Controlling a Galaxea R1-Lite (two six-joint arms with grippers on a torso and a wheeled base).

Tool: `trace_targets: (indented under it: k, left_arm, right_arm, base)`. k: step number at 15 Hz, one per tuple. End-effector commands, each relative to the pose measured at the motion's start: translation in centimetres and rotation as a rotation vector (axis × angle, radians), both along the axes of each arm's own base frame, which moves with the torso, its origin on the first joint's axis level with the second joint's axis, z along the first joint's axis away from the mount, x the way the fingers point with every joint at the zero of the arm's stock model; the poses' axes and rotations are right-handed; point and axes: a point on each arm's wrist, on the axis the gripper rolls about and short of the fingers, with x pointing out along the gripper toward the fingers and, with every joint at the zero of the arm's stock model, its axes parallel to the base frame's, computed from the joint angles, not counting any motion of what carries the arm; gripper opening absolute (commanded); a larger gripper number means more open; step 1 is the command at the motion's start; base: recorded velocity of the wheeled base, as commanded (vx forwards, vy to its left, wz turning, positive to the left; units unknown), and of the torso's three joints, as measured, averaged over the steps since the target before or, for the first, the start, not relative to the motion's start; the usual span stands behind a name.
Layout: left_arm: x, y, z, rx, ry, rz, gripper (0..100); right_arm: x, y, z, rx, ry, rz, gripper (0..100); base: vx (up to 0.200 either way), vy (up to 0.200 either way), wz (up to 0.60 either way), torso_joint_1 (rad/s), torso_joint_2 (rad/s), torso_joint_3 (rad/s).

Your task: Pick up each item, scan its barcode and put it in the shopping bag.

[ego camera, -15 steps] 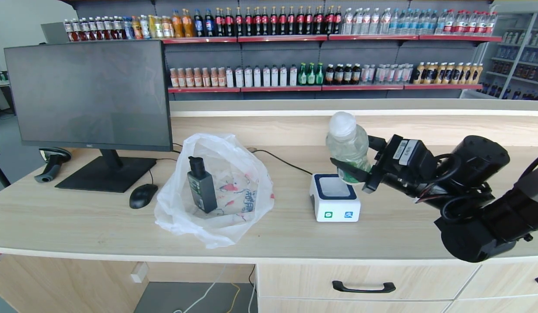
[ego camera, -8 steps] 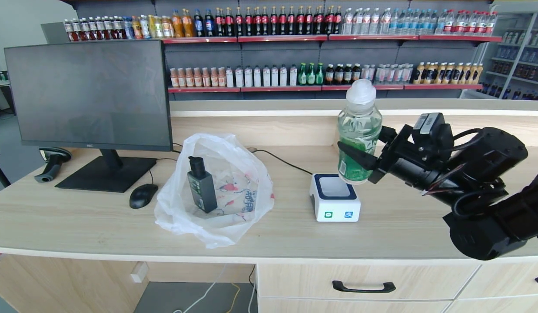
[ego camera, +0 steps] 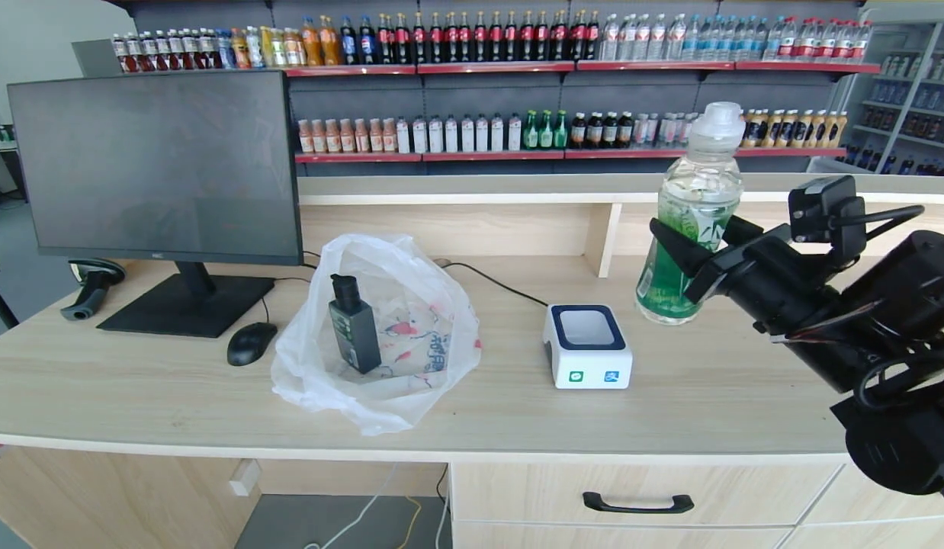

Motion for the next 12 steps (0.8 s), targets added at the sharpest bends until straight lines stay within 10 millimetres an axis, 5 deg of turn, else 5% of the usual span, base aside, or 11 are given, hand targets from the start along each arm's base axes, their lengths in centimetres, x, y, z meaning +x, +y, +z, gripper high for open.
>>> trace_targets:
  k: [1, 12]
  left_arm:
    - [0.0, 0.0, 0.0, -0.001, -0.001, 0.0, 100]
    - [0.0, 0.0, 0.0, -0.001, 0.001, 0.003, 100]
  right_arm:
    - [-1.9, -0.3, -0.5, 0.027, 0.047, -0.056, 0]
    - [-2.5, 0.1, -2.9, 0.114, 0.19, -0.112, 0]
  base:
    - [0.0, 0.0, 0.0, 0.0, 0.0, 0.0]
    - [0.0, 0.0, 0.0, 0.0, 0.0, 0.0]
